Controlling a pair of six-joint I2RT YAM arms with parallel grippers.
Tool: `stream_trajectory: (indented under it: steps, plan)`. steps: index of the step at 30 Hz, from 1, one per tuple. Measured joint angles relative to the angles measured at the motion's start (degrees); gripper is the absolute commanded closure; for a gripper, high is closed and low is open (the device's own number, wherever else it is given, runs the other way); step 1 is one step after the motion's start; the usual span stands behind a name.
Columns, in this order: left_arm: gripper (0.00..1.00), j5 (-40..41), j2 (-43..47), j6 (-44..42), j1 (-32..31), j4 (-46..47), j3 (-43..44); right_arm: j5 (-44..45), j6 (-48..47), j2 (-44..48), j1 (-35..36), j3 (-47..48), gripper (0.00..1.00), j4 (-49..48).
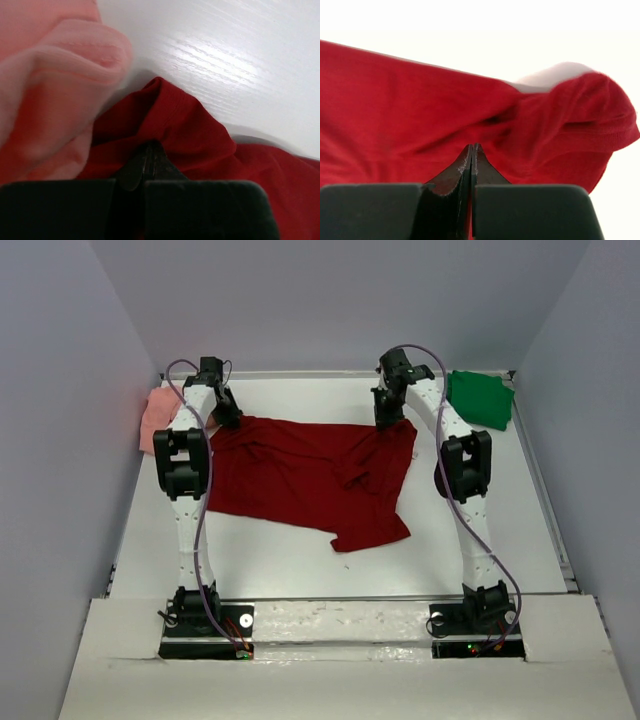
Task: Fold and stack the t-shirts
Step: Fold the flattened tshirt in 1/3 of the way
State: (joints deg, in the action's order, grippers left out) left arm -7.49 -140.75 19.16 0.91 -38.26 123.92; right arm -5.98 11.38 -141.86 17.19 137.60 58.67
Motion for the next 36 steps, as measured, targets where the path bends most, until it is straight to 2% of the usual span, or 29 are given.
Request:
stream_trajectory:
  steps: [10,15,23,36]
  plan:
    - [1.00,0.02,0.39,-0.02,-1.92,-0.31,-0.59,4.15,0.33,-0.76,-2.47,-6.99,1.00,0.46]
    - [1.00,0.07,0.39,0.00,-1.92,-0.33,-0.57,7.26,0.63,-0.76,-3.39,-7.43,1.00,0.92]
    - [1.00,0.61,0.39,0.11,-2.03,-0.59,-0.57,13.14,-0.02,-6.05,-5.51,2.56,1.00,7.10]
    - [1.00,0.92,1.53,0.44,-2.93,0.24,-2.84,6.27,-2.93,-7.56,-11.21,5.62,1.00,7.17]
